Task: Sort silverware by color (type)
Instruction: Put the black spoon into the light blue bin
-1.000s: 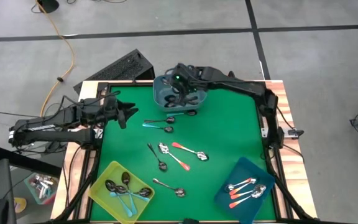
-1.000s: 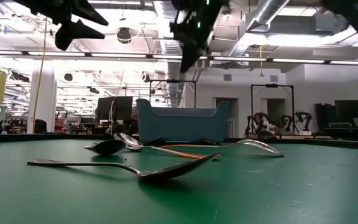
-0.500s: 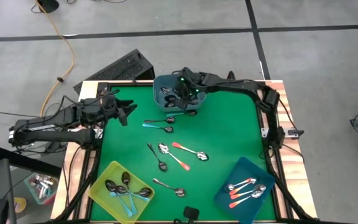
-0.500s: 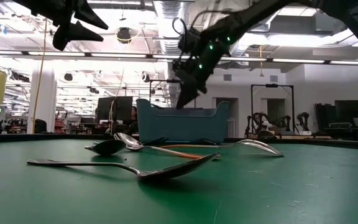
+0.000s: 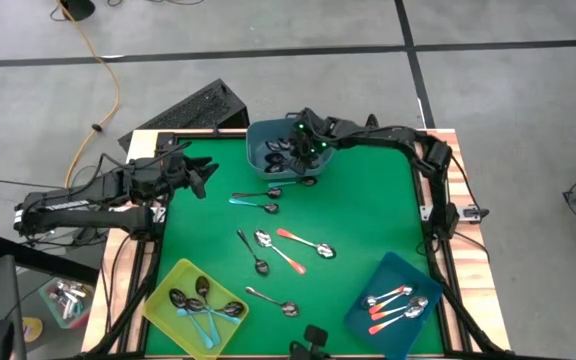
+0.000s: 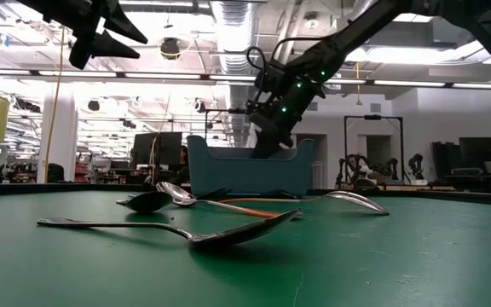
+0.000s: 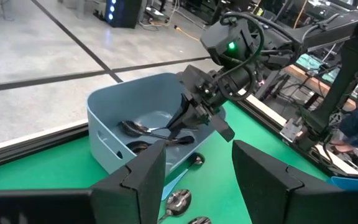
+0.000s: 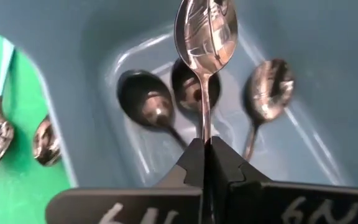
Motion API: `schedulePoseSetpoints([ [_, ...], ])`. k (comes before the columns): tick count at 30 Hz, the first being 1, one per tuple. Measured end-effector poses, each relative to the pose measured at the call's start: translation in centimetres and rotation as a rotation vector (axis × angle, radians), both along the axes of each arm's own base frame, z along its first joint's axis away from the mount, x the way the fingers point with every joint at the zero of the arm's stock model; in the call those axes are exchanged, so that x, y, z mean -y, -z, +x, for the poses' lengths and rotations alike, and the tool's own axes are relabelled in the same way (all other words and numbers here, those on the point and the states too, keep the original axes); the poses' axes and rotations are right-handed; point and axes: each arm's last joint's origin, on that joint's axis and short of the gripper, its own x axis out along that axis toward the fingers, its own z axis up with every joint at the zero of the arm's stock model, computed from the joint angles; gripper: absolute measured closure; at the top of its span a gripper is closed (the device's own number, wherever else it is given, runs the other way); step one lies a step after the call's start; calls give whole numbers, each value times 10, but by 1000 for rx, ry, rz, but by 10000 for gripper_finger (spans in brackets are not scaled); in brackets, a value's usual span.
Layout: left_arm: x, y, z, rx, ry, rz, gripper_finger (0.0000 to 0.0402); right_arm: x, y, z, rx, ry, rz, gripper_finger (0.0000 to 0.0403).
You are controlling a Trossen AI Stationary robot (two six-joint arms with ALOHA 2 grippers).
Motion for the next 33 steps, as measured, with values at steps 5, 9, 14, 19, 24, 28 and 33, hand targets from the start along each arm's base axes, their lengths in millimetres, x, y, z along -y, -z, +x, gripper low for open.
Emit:
schedulePoseSetpoints([
  [5,0,0,0,-2,-1,1,232,5,-1,-1,19,9,-9,380],
  [9,0,0,0,-3,-1,2,232,7,-1,-3,17,16,-8,380],
  [14,0,1,0,-10,-1,1,232,8,0,-1,28,15,-12,379],
  [19,0,3,-1,-30,-1,-3,232,11,0,-2,35,0,-22,379],
  [24,0,3,-1,-30,-1,-3,232,18,1,-8,21,15,-16,379],
  [28,0,2,-1,-30,-1,-3,232,18,14,-14,-2,25,2,379],
  [33,0,2,-1,-29,-1,-4,232,12,32,-21,-26,32,36,379],
])
